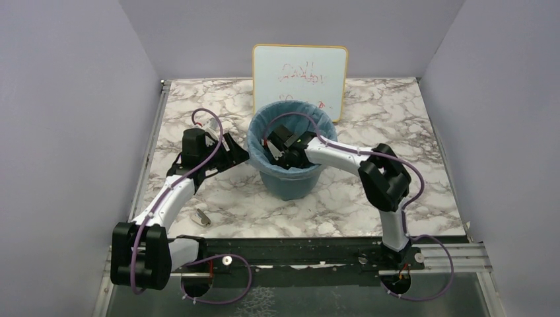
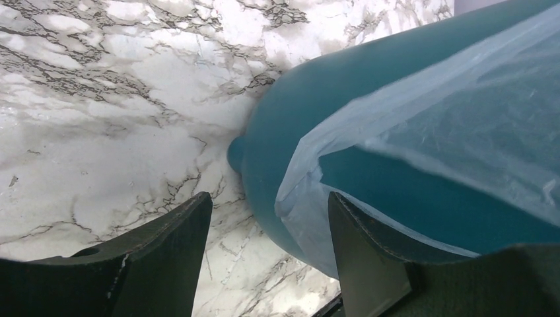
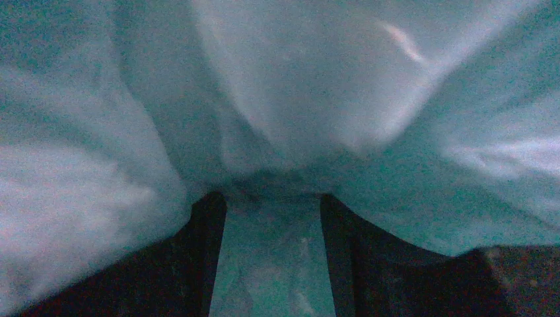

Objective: Put the trash bags into the trash bin

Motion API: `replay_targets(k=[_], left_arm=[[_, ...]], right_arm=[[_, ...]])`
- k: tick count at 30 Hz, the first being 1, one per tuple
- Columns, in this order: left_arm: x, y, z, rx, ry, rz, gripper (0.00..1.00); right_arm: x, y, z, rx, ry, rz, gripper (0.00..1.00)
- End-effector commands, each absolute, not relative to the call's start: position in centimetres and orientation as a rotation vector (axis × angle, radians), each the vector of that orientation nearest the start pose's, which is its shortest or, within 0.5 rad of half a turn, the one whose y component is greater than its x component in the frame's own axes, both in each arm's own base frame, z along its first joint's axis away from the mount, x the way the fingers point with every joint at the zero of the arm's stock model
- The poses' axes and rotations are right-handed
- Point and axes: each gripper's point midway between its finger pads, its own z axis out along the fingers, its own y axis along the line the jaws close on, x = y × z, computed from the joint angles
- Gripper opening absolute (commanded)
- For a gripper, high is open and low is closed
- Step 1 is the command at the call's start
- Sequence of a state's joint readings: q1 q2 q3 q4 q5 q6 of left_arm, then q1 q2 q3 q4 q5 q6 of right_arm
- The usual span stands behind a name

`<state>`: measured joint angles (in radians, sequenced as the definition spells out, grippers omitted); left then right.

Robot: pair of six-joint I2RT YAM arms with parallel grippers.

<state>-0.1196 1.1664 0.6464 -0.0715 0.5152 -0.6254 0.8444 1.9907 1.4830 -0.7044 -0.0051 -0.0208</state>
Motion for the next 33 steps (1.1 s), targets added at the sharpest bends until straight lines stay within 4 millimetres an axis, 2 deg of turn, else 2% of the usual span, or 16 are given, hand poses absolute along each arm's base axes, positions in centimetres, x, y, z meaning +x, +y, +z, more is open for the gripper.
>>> replay_targets(k=[1, 4, 8, 14, 18, 20, 23, 26, 28, 33], left_arm=[[30.5, -14.8, 14.9, -0.206, 2.205, -1.000, 0.67], [30.5, -14.8, 14.9, -0.204, 2.205, -0.997, 0.67], [30.6, -14.8, 15.1, -0.201, 2.202, -0.996, 0.67], [30.6, -14.8, 15.1, -0.195, 2.203, -0.994, 0.67], [30.5, -14.7, 14.9, -0.194, 2.206, -0.992, 0.67], [30.5, -14.7, 15.1, -0.199, 2.205, -0.993, 0.70], [30.6, -14.4, 15.3, -0.197, 2.205, -0.962, 0.74], [30.6, -13.8, 15.5, -0.209, 2.198, -0.911, 0.85], [30.8, -13.2, 16.0, -0.220, 2.175, -0.867, 0.98], [31.4, -10.5, 18.9, -0.302, 2.077, -0.690, 0.99]], right_arm=[[27.0, 30.0, 1.5, -1.208, 2.683, 0.118, 0.60], [28.1, 30.7, 3.7, -1.175, 2.626, 0.119, 0.59], [29.7, 31.8, 8.6, -1.116, 2.513, 0.155, 0.60], [30.4, 33.1, 15.2, -1.057, 2.350, 0.270, 0.64], [31.0, 33.0, 18.1, -0.999, 2.276, 0.278, 0.66], [31.2, 33.3, 19.7, -0.980, 2.240, 0.298, 0.67], [31.9, 33.5, 23.3, -0.928, 2.162, 0.316, 0.70], [32.3, 34.0, 26.9, -0.913, 2.044, 0.361, 0.74], [33.0, 33.8, 29.5, -0.847, 1.975, 0.351, 0.75], [34.4, 31.9, 36.6, -0.672, 1.761, 0.310, 0.79]])
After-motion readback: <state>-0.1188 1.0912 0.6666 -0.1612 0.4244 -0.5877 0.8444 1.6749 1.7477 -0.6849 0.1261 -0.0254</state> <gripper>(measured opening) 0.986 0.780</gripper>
